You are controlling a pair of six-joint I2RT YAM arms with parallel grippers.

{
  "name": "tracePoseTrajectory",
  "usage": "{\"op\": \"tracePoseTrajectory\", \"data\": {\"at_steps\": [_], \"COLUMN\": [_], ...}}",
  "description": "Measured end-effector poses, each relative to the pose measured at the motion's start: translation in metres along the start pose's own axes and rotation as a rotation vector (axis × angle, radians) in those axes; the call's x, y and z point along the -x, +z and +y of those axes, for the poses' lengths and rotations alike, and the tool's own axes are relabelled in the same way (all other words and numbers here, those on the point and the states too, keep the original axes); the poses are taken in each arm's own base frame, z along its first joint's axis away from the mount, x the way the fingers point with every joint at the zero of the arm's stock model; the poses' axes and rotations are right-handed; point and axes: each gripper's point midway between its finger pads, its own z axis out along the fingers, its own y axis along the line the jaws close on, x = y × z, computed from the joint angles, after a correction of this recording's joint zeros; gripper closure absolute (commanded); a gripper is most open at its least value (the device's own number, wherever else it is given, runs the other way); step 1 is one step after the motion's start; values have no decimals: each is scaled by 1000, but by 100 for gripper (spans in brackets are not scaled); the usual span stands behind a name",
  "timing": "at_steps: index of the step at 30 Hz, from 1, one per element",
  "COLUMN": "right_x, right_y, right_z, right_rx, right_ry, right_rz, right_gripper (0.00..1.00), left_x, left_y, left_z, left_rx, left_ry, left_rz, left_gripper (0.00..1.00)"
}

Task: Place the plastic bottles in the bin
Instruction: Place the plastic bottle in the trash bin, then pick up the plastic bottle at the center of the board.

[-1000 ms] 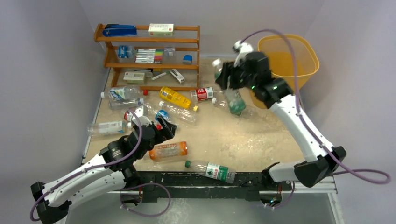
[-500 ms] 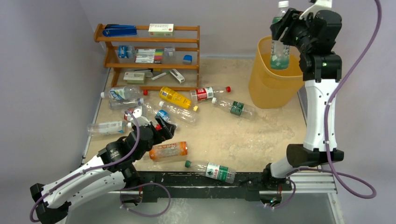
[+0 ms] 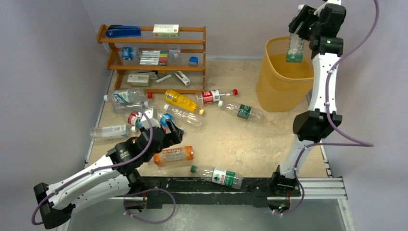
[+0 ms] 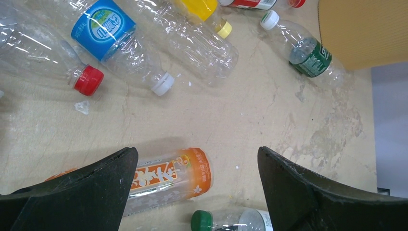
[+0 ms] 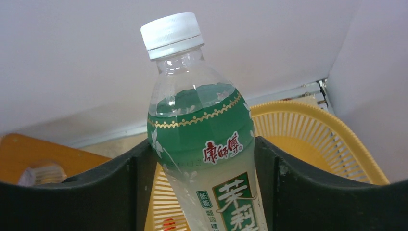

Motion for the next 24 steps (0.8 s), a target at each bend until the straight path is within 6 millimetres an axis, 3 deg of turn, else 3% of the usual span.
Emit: {"op": "tracePoseTrajectory", "data": {"at_steps": [5, 9, 12, 14, 15, 18, 21, 24], "right_x": [-33, -46, -42, -25, -22, -9, -15, -45], "right_y": [20, -2, -42, -93, -99, -159, -201, -226], "right_z": [-7, -7, -1, 11, 13, 35, 54, 64], "right_rx": [5, -5, -3, 24, 29, 110, 196, 269], "right_ry": [24, 34, 35, 31, 29, 19, 4, 0], "right_rz": [92, 134, 126, 69, 60, -12, -28, 25], "right_gripper": [1, 0, 0, 0, 0, 0, 0, 0], "left_x": [10, 18, 27, 35, 39, 51, 61, 64], "left_y": [-4, -5, -7, -11, -13, -22, -33, -43], "left_z": [-9, -19, -30, -38, -41, -49, -53, -47], "left_rx": [-13, -13, -15, -22, -27, -39, -49, -55], "left_ry": [12, 32, 50, 61, 62, 63, 56, 37], "left_rz": [-10, -9, -9, -12, -16, -25, -33, -37], "left_gripper": [1, 1, 1, 1, 1, 1, 1, 1]}}
